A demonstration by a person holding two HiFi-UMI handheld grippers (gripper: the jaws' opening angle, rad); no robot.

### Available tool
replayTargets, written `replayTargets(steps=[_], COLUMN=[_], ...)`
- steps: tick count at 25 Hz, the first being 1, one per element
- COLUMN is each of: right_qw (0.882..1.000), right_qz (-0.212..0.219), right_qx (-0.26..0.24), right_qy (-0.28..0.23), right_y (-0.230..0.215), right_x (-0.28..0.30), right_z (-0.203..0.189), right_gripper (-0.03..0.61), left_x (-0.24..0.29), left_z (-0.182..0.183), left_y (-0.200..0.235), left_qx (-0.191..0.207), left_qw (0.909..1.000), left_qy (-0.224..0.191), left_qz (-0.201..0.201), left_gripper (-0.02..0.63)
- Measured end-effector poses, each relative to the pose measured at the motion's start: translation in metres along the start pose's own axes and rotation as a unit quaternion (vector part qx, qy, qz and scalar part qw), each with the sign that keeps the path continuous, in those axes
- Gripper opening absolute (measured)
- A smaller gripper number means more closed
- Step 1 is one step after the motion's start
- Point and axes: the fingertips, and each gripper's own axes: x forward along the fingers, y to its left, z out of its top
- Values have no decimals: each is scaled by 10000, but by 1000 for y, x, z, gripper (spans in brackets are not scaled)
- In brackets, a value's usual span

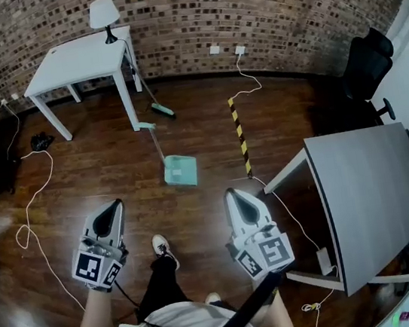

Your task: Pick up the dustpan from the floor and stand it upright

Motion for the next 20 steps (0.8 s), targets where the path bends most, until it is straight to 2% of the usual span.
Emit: replayTargets(steps=[4,9,15,20], right_qw=[9996,9995,9997,9998], right_qz=[-25,132,113,-82], right_qx=[-261,-231,-184,-155], right_qy=[77,198,136,73], right_y=[-2,11,36,35], right_x=[-88,-164,-205,-227], right_z=[-1,8,9,19], right_gripper=[-15,-15,-15,-15], left_x=[-50,-90,-128,-140], left_z=[-3,24,38,44], left_y=[-73,-151,-174,-187], left_qx=[-160,38,49,120], left_qw=[9993,9997,9997,9996], left_qy=[91,179,214,244], left_qz=[310,167,115,48], left_gripper=[-8,-8,-8,-8])
